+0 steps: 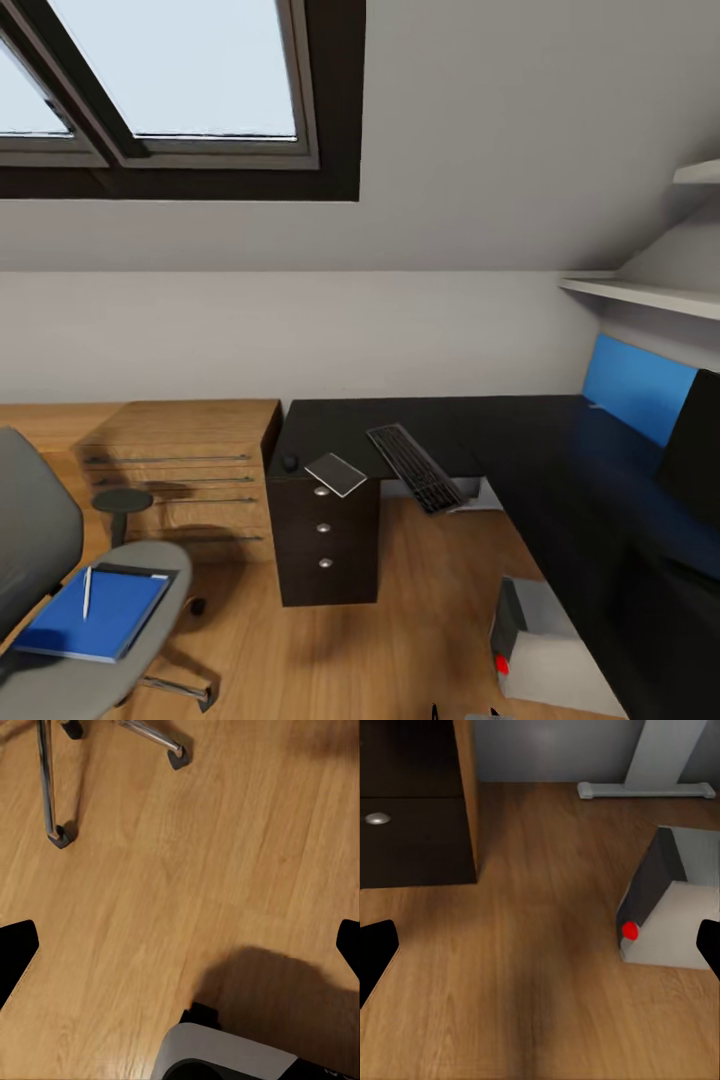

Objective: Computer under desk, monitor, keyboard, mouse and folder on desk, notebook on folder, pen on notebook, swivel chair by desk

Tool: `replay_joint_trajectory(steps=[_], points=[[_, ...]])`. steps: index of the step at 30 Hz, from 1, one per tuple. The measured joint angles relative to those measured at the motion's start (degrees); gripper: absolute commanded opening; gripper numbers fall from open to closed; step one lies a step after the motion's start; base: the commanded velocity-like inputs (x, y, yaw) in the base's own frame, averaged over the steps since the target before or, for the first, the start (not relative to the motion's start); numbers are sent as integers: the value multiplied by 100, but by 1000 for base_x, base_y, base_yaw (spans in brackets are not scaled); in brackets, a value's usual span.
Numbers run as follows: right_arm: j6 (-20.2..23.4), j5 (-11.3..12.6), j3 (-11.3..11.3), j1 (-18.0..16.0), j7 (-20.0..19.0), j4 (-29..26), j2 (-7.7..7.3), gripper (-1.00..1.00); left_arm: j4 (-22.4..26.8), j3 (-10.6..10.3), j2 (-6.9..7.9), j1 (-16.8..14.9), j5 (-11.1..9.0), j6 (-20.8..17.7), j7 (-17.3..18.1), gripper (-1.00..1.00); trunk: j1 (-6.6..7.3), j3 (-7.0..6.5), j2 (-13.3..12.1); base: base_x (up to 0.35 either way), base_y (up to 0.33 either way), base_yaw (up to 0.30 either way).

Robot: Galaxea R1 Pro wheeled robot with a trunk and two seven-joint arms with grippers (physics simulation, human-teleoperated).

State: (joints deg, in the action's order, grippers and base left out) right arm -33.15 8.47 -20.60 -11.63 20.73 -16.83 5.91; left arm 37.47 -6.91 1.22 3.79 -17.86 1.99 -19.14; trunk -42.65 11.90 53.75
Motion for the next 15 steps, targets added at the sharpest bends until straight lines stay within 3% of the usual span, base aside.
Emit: replay_joint_trajectory(steps=[11, 15], points=[[-3, -23, 8, 0, 1, -13, -17, 100, 2, 0, -6, 0, 2, 0, 3, 100, 0, 0, 0, 307, 71, 0], [3, 6, 34, 0, 1, -181, -36, 100, 18, -5, -14, 0, 1, 0, 3, 100, -2, 0, 1, 154, 5, 0]])
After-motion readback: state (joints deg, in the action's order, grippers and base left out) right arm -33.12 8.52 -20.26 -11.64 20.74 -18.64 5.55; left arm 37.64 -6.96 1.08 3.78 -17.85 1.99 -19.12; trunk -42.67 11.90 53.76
